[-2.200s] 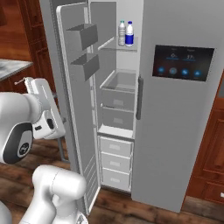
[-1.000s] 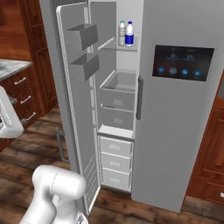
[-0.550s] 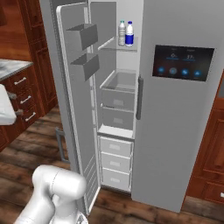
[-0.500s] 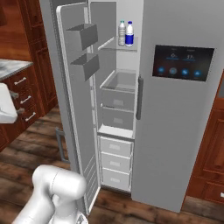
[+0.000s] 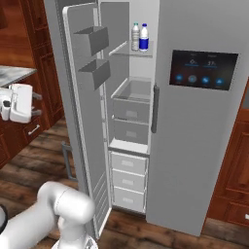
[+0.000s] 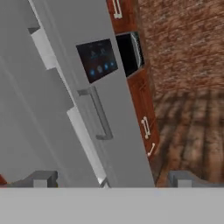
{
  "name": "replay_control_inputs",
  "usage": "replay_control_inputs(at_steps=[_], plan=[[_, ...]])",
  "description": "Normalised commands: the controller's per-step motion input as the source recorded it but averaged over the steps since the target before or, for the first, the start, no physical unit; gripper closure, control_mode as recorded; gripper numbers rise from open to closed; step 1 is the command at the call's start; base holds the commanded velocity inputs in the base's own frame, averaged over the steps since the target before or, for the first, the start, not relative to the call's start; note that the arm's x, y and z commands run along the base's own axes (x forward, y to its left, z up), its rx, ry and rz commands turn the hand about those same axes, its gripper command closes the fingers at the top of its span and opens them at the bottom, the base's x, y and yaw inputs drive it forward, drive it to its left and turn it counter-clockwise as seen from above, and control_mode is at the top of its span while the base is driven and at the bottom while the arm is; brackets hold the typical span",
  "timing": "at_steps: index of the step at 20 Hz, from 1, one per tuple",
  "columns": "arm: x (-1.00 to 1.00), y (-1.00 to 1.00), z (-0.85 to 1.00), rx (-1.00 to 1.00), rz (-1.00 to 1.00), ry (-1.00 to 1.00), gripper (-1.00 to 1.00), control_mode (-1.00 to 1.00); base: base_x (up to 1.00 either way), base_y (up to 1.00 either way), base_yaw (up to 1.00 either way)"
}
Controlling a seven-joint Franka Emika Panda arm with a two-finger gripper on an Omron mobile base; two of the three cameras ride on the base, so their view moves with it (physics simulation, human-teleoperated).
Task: Take the bottled waters from the counter and place them in the freezer to freeze. Close the freezer door after placing the bottles.
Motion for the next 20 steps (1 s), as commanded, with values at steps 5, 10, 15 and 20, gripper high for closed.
replay_control_inputs(at_steps=[5, 10, 15, 20], plan=[[0.98, 0.11, -0.1, -0.08, -0.28, 0.03, -1.0, -1.0, 0.0, 0.0, 0.0], [0.9, 0.0, -0.1, -0.05, -0.2, 0.0, -1.0, -1.0, 0.0, 0.0, 0.0], [0.99, 0.0, -0.2, -0.11, -0.23, 0.0, -1.0, -1.0, 0.0, 0.0, 0.0], [0.43, -0.4, -0.18, -0.04, -0.04, 0.0, -1.0, -1.0, 0.0, 0.0, 0.0]])
